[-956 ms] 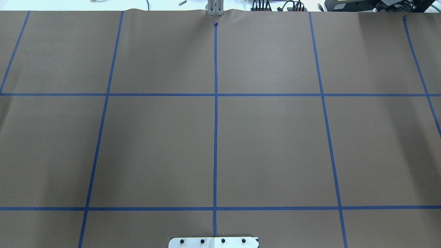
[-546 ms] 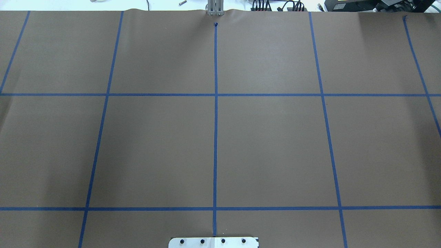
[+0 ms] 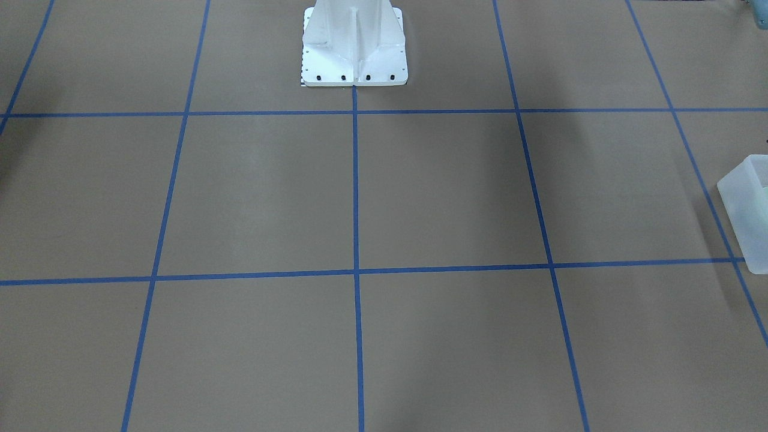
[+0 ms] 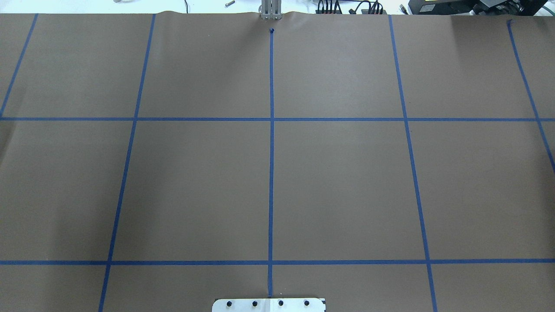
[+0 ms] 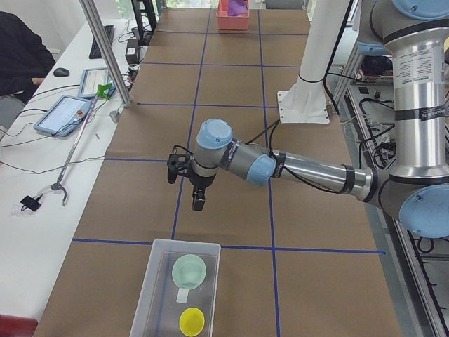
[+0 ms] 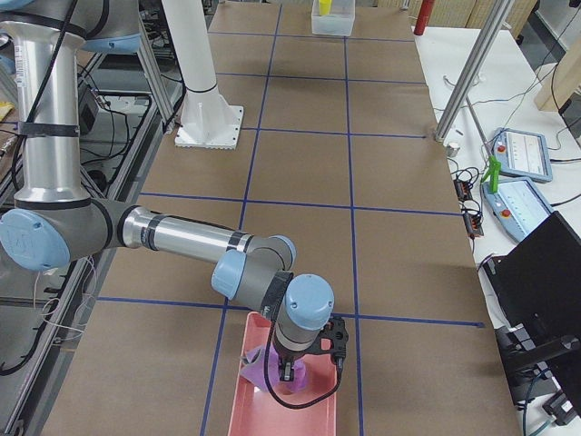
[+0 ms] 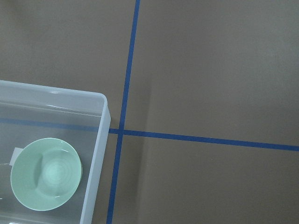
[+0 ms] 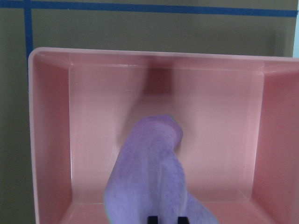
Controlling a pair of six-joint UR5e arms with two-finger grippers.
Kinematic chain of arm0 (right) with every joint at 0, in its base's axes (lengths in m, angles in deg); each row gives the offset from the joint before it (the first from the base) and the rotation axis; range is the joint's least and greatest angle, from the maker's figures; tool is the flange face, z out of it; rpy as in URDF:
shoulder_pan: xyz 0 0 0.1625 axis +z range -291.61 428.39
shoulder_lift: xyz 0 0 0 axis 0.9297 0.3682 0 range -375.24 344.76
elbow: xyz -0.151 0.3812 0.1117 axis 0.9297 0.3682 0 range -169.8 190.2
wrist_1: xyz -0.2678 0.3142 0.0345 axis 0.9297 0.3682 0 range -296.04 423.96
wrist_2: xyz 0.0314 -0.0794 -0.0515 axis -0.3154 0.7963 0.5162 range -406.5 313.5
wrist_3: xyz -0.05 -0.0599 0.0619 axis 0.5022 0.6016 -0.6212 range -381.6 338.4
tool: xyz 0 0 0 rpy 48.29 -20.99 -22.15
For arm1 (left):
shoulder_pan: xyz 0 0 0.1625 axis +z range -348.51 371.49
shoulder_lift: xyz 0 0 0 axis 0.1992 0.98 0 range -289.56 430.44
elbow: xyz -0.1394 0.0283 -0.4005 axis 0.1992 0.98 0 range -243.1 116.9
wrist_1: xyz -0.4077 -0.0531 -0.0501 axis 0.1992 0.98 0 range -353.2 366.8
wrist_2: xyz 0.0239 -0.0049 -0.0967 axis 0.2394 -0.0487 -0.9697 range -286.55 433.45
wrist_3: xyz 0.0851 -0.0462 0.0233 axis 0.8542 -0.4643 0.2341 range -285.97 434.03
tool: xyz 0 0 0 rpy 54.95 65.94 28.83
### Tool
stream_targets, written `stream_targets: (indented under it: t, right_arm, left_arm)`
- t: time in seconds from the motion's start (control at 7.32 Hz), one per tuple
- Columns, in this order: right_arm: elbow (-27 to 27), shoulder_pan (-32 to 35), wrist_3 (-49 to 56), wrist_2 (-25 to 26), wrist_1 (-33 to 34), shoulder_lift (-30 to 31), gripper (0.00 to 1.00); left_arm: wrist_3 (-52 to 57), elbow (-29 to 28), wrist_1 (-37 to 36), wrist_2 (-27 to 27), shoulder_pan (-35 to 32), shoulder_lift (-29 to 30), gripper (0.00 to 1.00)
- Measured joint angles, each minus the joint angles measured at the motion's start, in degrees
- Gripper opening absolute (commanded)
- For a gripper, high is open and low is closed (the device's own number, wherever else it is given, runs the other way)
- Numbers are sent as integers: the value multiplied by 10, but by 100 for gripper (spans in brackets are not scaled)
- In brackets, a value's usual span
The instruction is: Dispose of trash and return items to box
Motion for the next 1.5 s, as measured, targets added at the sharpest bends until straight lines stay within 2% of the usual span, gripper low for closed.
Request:
stream_targets:
  t: [0.27,0.55,0.82,0.96,1.23,1.5]
  right_arm:
    - [28,2,0,-8,-65,4,100]
    - [28,8,0,-23,-106,5,100]
    - [22,16,-2,-89,-122,3,100]
    - [17,22,-13,-123,-120,4,100]
    - [-33,26,-73,-142,-92,17,100]
    - [-110,2,-105,-140,-70,47,100]
  left_arm:
    - [23,-4,5,-3,10,-2,99]
    - [35,-6,6,0,11,-17,99]
    - [51,-8,6,5,11,-19,99]
    - [93,-8,6,18,6,-23,99]
    - [216,-17,8,50,-9,-51,99]
    - [251,-40,11,59,-12,-63,99]
